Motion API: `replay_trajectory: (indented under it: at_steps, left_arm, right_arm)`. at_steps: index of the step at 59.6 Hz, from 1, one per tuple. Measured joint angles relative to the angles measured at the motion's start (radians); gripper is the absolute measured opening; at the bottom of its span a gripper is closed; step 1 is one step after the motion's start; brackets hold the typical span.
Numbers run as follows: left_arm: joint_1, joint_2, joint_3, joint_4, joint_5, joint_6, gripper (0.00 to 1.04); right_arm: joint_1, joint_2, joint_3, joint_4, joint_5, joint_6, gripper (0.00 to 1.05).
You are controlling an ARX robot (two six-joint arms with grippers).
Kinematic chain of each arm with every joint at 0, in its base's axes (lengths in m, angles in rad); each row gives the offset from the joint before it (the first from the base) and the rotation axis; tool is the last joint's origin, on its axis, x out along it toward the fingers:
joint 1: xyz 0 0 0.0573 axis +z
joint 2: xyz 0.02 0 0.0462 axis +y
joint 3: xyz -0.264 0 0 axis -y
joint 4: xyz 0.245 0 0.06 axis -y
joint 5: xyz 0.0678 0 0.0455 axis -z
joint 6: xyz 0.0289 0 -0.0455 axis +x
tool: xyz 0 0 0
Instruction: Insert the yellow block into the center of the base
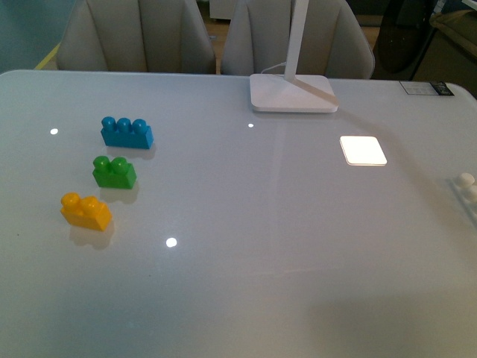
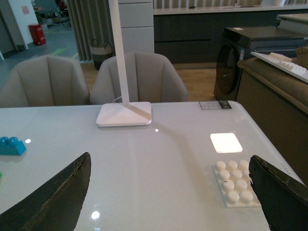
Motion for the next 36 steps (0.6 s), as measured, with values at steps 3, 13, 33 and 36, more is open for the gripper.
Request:
replay_trajectory:
  at_steps: [3, 13, 33, 36]
  left_arm:
    - [0.000, 0.000, 0.000, 0.000, 0.000, 0.000, 0.97]
    - [0.000, 0.000, 0.000, 0.000, 0.000, 0.000, 0.97]
    - [0.000, 0.000, 0.000, 0.000, 0.000, 0.000, 0.97]
    - [0.000, 0.000, 0.000, 0.000, 0.000, 0.000, 0.97]
  right_arm:
    - [0.000, 0.000, 0.000, 0.000, 0.000, 0.000, 0.96]
    - [0.000, 0.000, 0.000, 0.000, 0.000, 0.000, 0.96]
    - [0.000, 0.000, 0.000, 0.000, 0.000, 0.000, 0.96]
    - [0.000, 0.000, 0.000, 0.000, 0.000, 0.000, 0.96]
